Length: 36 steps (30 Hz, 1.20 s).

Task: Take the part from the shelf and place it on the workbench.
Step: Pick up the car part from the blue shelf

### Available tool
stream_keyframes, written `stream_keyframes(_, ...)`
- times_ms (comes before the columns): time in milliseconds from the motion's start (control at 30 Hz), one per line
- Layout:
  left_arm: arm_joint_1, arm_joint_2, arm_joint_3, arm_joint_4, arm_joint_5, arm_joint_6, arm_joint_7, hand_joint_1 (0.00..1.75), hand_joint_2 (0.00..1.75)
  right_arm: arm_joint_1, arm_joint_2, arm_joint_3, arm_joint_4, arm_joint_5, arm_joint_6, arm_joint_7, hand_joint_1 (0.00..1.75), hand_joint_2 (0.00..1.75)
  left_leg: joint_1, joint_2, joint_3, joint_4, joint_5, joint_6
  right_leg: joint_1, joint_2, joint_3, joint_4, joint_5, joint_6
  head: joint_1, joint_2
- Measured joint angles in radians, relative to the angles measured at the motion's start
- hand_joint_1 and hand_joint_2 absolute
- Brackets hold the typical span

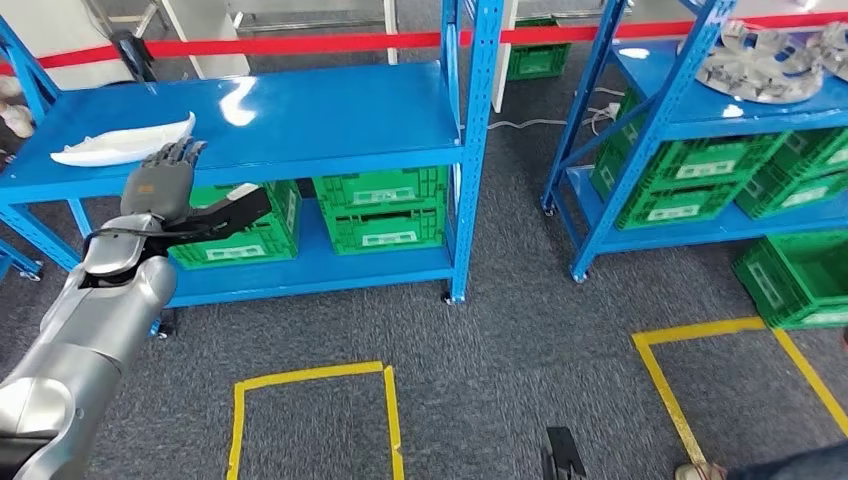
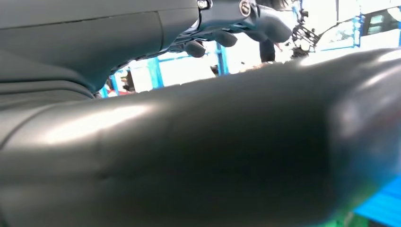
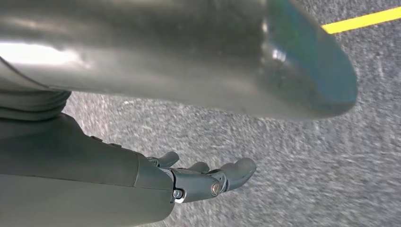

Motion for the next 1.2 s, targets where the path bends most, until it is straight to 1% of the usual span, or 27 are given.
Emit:
stream_keyframes(33, -0.001, 0.000, 0.000, 0.000, 0.000, 0.000, 0.000, 0.00, 0.00, 0.001, 0.000, 0.000, 0.000, 0.000, 0.000, 0.000, 0.00, 0.00, 0.000, 0.036, -0.027, 0.053, -0.025, -0.005, 0.000, -0.014, 0.006, -0.003, -0.002, -0.005, -0.003, 0.000)
stream_keyframes(67, -0.001, 0.000, 0.000, 0.001, 0.000, 0.000, 0.000, 0.00, 0.00, 0.002, 0.000, 0.000, 0.000, 0.000, 0.000, 0.000, 0.00, 0.00, 0.002, 0.058, -0.062, 0.120, -0.054, -0.011, 0.001, -0.026, 0.010, -0.003, -0.005, -0.009, -0.006, 0.000)
stream_keyframes(100, 0.000, 0.000, 0.000, 0.002, 0.000, 0.000, 0.001, 0.00, 0.00, 0.002, 0.000, 0.000, 0.000, 0.000, 0.000, 0.000, 0.00, 0.00, 0.005, 0.066, -0.097, 0.183, -0.074, -0.016, 0.001, -0.039, 0.013, -0.003, -0.009, -0.010, -0.006, 0.000)
stream_keyframes(133, 0.003, 0.000, 0.000, 0.003, 0.000, 0.000, 0.003, 0.00, 0.00, 0.002, 0.000, 0.000, 0.000, 0.002, 0.000, 0.001, 0.00, 0.00, 0.009, 0.070, -0.120, 0.221, -0.079, -0.020, 0.001, -0.051, 0.016, -0.003, -0.013, -0.010, -0.007, 0.000)
stream_keyframes(167, 0.005, 0.000, 0.000, 0.004, 0.000, 0.001, 0.007, 0.00, 0.00, 0.002, 0.000, 0.000, 0.000, 0.004, 0.000, 0.001, 0.00, 0.00, 0.011, 0.072, -0.127, 0.225, -0.066, -0.023, 0.001, -0.061, 0.020, -0.002, -0.016, -0.008, -0.007, 0.000)
stream_keyframes(200, 0.006, 0.000, 0.001, 0.004, 0.000, 0.003, 0.011, 0.00, 0.00, 0.002, 0.001, 0.000, 0.000, 0.006, 0.000, 0.001, 0.00, 0.00, 0.013, 0.077, -0.110, 0.185, -0.034, -0.025, 0.000, -0.071, 0.025, -0.002, -0.021, -0.005, -0.007, 0.000)
stream_keyframes(233, 0.007, 0.000, 0.002, 0.003, 0.000, 0.006, 0.014, 0.00, 0.00, 0.002, 0.001, 0.000, 0.000, 0.008, -0.001, 0.002, 0.00, 0.00, 0.015, 0.086, -0.077, 0.115, 0.006, -0.026, 0.000, -0.078, 0.031, -0.001, -0.027, -0.001, -0.007, 0.000)
stream_keyframes(300, 0.007, 0.000, 0.006, 0.002, 0.000, 0.012, 0.013, 0.00, 0.00, 0.001, 0.001, 0.000, 0.000, 0.012, -0.004, 0.004, 0.00, 0.00, 0.012, 0.105, -0.010, -0.011, 0.052, -0.018, 0.003, -0.091, 0.040, 0.003, -0.039, 0.010, -0.007, 0.000)
stream_keyframes(333, 0.008, 0.000, 0.007, 0.002, 0.000, 0.013, 0.011, 0.00, 0.00, -0.001, 0.001, 0.000, 0.000, 0.013, -0.007, 0.005, 0.00, 0.00, 0.010, 0.108, 0.007, -0.041, 0.057, -0.011, 0.006, -0.096, 0.042, 0.004, -0.043, 0.016, -0.006, 0.000)
stream_keyframes(400, 0.010, 0.002, 0.010, 0.001, 0.000, 0.015, 0.003, 0.00, 0.00, -0.003, 0.001, 0.000, 0.000, 0.015, -0.012, 0.008, 0.00, 0.00, 0.007, 0.100, 0.010, -0.048, 0.052, 0.007, 0.008, -0.104, 0.047, 0.002, -0.047, 0.027, -0.004, 0.000)
stream_keyframes(467, 0.011, 0.001, 0.014, -0.002, 0.000, 0.016, -0.003, 0.00, 0.00, -0.005, 0.001, -0.001, 0.000, 0.012, -0.015, 0.009, 0.00, 0.00, 0.009, 0.091, 0.013, -0.051, 0.049, 0.021, 0.004, -0.089, 0.044, 0.013, -0.057, 0.039, -0.003, 0.000)
stream_keyframes(500, 0.011, -0.001, 0.014, -0.005, 0.000, 0.017, -0.005, 0.00, 0.00, -0.005, 0.001, -0.002, 0.000, 0.010, -0.016, 0.008, 0.00, 0.00, 0.011, 0.088, 0.016, -0.054, 0.048, 0.028, 0.001, -0.071, 0.031, 0.042, -0.074, 0.043, -0.003, 0.000)
stream_keyframes(533, 0.011, -0.004, 0.014, -0.007, 0.000, 0.018, -0.008, 0.00, 0.00, -0.004, 0.002, -0.002, 0.000, 0.009, -0.016, 0.008, 0.00, 0.00, 0.012, 0.085, 0.018, -0.055, 0.046, 0.033, -0.001, -0.051, 0.004, 0.095, -0.098, 0.046, -0.002, 0.000)
stream_keyframes(600, 0.014, -0.011, 0.015, -0.008, -0.001, 0.019, -0.012, 0.00, 0.00, -0.002, 0.002, -0.006, 0.000, 0.008, -0.016, 0.008, 0.00, 0.00, 0.011, 0.077, 0.020, -0.054, 0.040, 0.040, -0.001, -0.029, -0.077, 0.238, -0.152, 0.049, 0.000, 0.000)
stream_keyframes(633, 0.016, -0.013, 0.015, -0.008, -0.001, 0.019, -0.014, 0.00, 0.00, 0.000, 0.002, -0.008, 0.000, 0.008, -0.016, 0.009, 0.00, 0.00, 0.009, 0.072, 0.022, -0.053, 0.037, 0.041, 0.000, -0.026, -0.113, 0.290, -0.162, 0.049, 0.000, 0.000)
stream_keyframes(667, 0.018, -0.015, 0.015, -0.008, -0.001, 0.019, -0.015, 0.00, 0.00, 0.001, 0.002, -0.010, 0.000, 0.008, -0.017, 0.009, 0.00, 0.00, 0.008, 0.068, 0.025, -0.051, 0.034, 0.041, 0.001, -0.024, -0.133, 0.306, -0.150, 0.048, 0.000, 0.000)
stream_keyframes(700, 0.019, -0.017, 0.015, -0.008, -0.001, 0.019, -0.016, 0.00, 0.00, 0.002, 0.002, -0.012, 0.000, 0.007, -0.017, 0.010, 0.00, 0.00, 0.008, 0.063, 0.029, -0.049, 0.029, 0.040, 0.001, -0.024, -0.131, 0.280, -0.117, 0.046, 0.000, 0.000)
stream_keyframes(767, 0.020, -0.020, 0.015, -0.010, -0.002, 0.019, -0.019, 0.00, 0.00, 0.003, 0.002, -0.016, 0.000, 0.007, -0.018, 0.012, 0.00, 0.00, 0.008, 0.056, 0.039, -0.044, 0.018, 0.035, 0.001, -0.023, -0.084, 0.147, -0.029, 0.039, 0.000, 0.000)
stream_keyframes(800, 0.019, -0.022, 0.015, -0.010, -0.002, 0.019, -0.021, 0.00, 0.00, 0.003, 0.002, -0.017, 0.000, 0.006, -0.018, 0.013, 0.00, 0.00, 0.007, 0.052, 0.042, -0.042, 0.013, 0.031, 0.003, -0.021, -0.057, 0.084, -0.004, 0.035, 0.000, 0.000)
stream_keyframes(833, 0.018, -0.024, 0.015, -0.010, -0.002, 0.019, -0.023, 0.00, 0.00, 0.002, 0.002, -0.018, 0.000, 0.006, -0.018, 0.015, 0.00, 0.00, 0.006, 0.049, 0.043, -0.041, 0.010, 0.025, 0.005, -0.020, -0.040, 0.045, 0.007, 0.031, 0.000, 0.000)
stream_keyframes(900, 0.017, -0.026, 0.015, -0.011, -0.003, 0.018, -0.028, 0.00, 0.00, 0.000, 0.002, -0.019, 0.000, 0.006, -0.018, 0.018, 0.00, 0.00, 0.004, 0.045, 0.043, -0.044, 0.008, 0.011, 0.010, -0.017, -0.030, 0.025, 0.000, 0.022, 0.000, 0.000)
stream_keyframes(967, 0.017, -0.028, 0.015, -0.014, -0.003, 0.018, -0.031, 0.00, 0.00, 0.000, 0.004, -0.020, 0.000, 0.006, -0.017, 0.018, 0.00, 0.00, 0.005, 0.048, 0.044, -0.043, 0.004, -0.001, 0.006, -0.018, -0.024, 0.021, -0.002, 0.011, -0.001, 0.000)
stream_keyframes(1000, 0.016, -0.028, 0.015, -0.015, -0.003, 0.019, -0.031, 0.00, 0.00, 0.000, 0.005, -0.020, 0.000, 0.006, -0.017, 0.018, 0.00, 0.00, 0.005, 0.053, 0.035, -0.024, -0.006, -0.006, 0.004, -0.019, -0.018, 0.017, -0.003, 0.005, -0.003, 0.000)
stream_keyframes(1067, 0.014, -0.029, 0.016, -0.016, -0.003, 0.019, -0.032, 0.00, 0.00, 0.000, 0.006, -0.021, 0.000, 0.006, -0.017, 0.018, 0.00, 0.00, 0.005, 0.064, -0.017, 0.079, -0.049, -0.012, 0.001, -0.022, -0.005, 0.013, -0.009, -0.006, -0.007, 0.000)
stream_keyframes(1133, 0.018, -0.029, 0.016, -0.014, -0.003, 0.018, -0.032, 0.00, 0.00, 0.001, 0.006, -0.022, 0.000, 0.006, -0.017, 0.018, 0.00, 0.00, 0.006, 0.068, -0.096, 0.213, -0.089, -0.015, 0.002, -0.023, 0.005, 0.013, -0.018, -0.012, -0.008, 0.000)
stream_keyframes(1167, 0.021, -0.030, 0.017, -0.014, -0.003, 0.018, -0.032, 0.00, 0.00, 0.001, 0.006, -0.022, 0.000, 0.006, -0.017, 0.018, 0.00, 0.00, 0.006, 0.069, -0.120, 0.244, -0.086, -0.015, 0.002, -0.023, 0.011, 0.013, -0.023, -0.012, -0.008, 0.000)
stream_keyframes(1200, 0.023, -0.029, 0.017, -0.014, -0.003, 0.018, -0.032, 0.00, 0.00, 0.002, 0.006, -0.023, 0.000, 0.006, -0.017, 0.019, 0.00, 0.00, 0.006, 0.069, -0.124, 0.234, -0.061, -0.014, 0.002, -0.022, 0.019, 0.013, -0.029, -0.012, -0.009, 0.000)
